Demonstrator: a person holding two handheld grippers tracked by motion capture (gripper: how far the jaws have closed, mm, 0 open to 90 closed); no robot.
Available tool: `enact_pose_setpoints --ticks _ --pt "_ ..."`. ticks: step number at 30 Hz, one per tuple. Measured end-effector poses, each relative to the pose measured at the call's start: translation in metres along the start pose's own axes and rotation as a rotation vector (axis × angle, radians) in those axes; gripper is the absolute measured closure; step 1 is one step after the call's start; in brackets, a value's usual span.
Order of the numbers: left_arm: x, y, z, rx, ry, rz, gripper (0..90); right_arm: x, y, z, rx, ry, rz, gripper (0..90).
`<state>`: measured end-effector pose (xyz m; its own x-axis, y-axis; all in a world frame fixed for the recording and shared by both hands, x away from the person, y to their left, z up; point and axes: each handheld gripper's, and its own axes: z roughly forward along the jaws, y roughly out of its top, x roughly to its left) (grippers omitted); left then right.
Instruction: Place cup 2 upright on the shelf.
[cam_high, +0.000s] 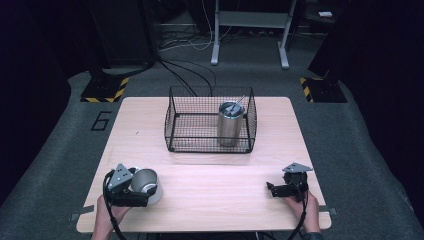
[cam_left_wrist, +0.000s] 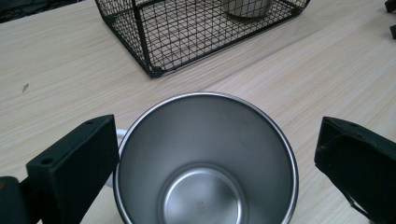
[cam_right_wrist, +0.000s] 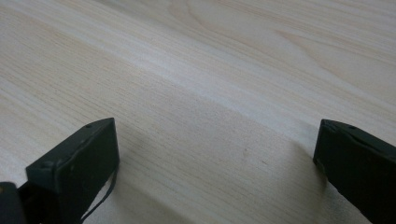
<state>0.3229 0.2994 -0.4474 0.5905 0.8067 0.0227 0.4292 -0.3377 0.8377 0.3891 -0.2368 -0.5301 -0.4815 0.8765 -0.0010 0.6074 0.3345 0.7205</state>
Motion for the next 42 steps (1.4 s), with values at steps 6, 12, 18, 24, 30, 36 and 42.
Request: enact_pose_setpoints --ticks 6,12,18,24,30,36,42 --pt "0.0 0.001 0.006 -0.009 0.023 0.018 0.5 0.0 0.0 0.0 0.001 -0.001 0.004 0.0" --pt "0.003 -0.003 0.01 0.019 0.018 0.002 2.4 0.0 0.0 0.0 0.0 -0.004 0.004 0.0" --pt "0.0 -0.007 0.012 0.005 0.044 0.004 5.8 0.0 0.0 0.0 0.007 -0.003 0.004 0.0" --pt "0.0 -0.007 0.011 -0.002 0.043 0.01 6.4 0.0 0.0 0.0 0.007 -0.003 0.004 0.0" --pt "0.001 -0.006 0.011 0.007 0.027 0.021 6.6 0.0 0.0 -0.001 0.006 -0.007 -0.004 0.0" --pt "0.0 -0.004 0.011 0.016 0.025 0.028 6.7 0.003 -0.002 -0.002 0.002 -0.027 0.028 0.0" --pt "0.0 -0.001 0.009 0.01 0.017 0.03 6.7 0.003 -0.002 -0.002 0.002 -0.026 0.023 0.0"
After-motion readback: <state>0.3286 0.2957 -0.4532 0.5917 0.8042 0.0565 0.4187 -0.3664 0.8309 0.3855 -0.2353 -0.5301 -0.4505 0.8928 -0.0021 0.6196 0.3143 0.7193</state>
